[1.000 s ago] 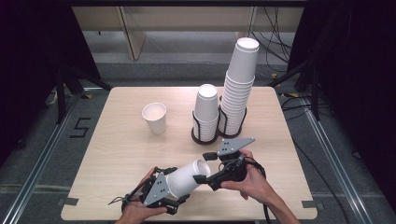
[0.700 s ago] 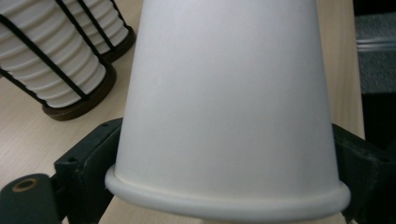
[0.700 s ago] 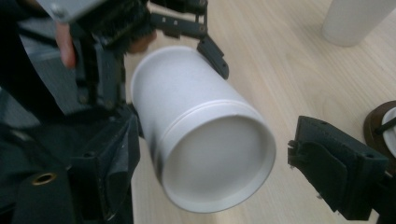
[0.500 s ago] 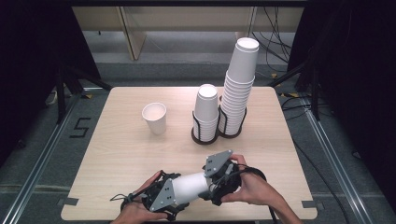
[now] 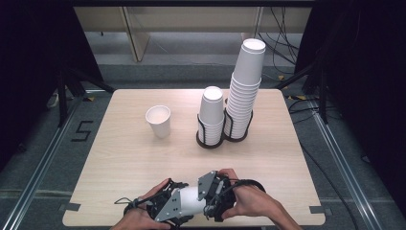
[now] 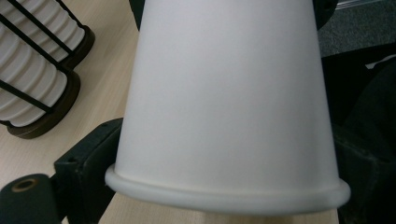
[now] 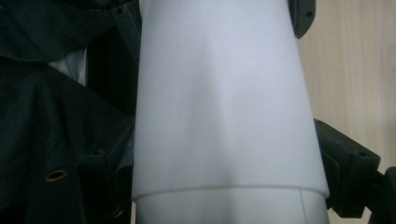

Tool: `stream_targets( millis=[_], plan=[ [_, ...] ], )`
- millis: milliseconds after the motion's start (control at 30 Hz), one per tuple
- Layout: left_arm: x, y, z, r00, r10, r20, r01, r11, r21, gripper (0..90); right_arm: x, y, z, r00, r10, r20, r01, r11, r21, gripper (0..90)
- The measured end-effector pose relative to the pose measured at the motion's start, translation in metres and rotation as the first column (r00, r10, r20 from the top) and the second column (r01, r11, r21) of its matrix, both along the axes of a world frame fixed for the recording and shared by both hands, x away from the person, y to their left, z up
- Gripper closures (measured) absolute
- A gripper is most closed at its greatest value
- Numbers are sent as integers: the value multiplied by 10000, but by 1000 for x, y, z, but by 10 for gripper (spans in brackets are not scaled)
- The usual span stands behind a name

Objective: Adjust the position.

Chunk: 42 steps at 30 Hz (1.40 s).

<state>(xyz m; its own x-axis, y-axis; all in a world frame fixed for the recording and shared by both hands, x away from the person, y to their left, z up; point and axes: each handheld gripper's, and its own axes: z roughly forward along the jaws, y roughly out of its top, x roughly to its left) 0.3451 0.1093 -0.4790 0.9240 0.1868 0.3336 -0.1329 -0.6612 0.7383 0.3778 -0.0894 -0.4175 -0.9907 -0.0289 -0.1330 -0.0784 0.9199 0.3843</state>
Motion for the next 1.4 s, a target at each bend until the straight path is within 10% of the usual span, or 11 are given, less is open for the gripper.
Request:
stream_targets(
  millis=[233,400,500,700,900,1167,1233,1400],
  plan=[
    [-2,0,0,9997,-234,-4,234,9996,171,89,-1,2,-5,9995,311,-32,-312,9988,-368,232],
    [1,5,-1,9995,-316,-12,315,9970,-707,62,0,-3,-3,9997,238,103,-235,9994,-237,237],
    [2,11,-1,9987,-518,-32,505,9841,-1704,52,4,-9,1,9984,564,-86,-562,9979,308,236],
    [3,19,5,9972,-691,-275,542,9284,-3676,46,15,-27,4,9894,1096,-957,-879,9744,2067,235],
    [2,20,7,9965,-747,-386,508,9011,-4307,44,18,-33,5,9838,1236,-1300,-849,9592,2695,234],
    [3,20,11,9942,-835,-677,481,9088,-4144,93,19,-31,-2,9811,1255,-1472,-849,9631,2554,240],
    [4,20,12,9953,-749,-608,470,9269,-3724,103,18,-30,-3,9833,1080,-1462,-698,9671,2445,241],
    [3,14,10,9939,-473,-997,110,9414,-3371,111,13,-25,-4,9960,600,-658,-481,9845,1686,201]
  ],
)
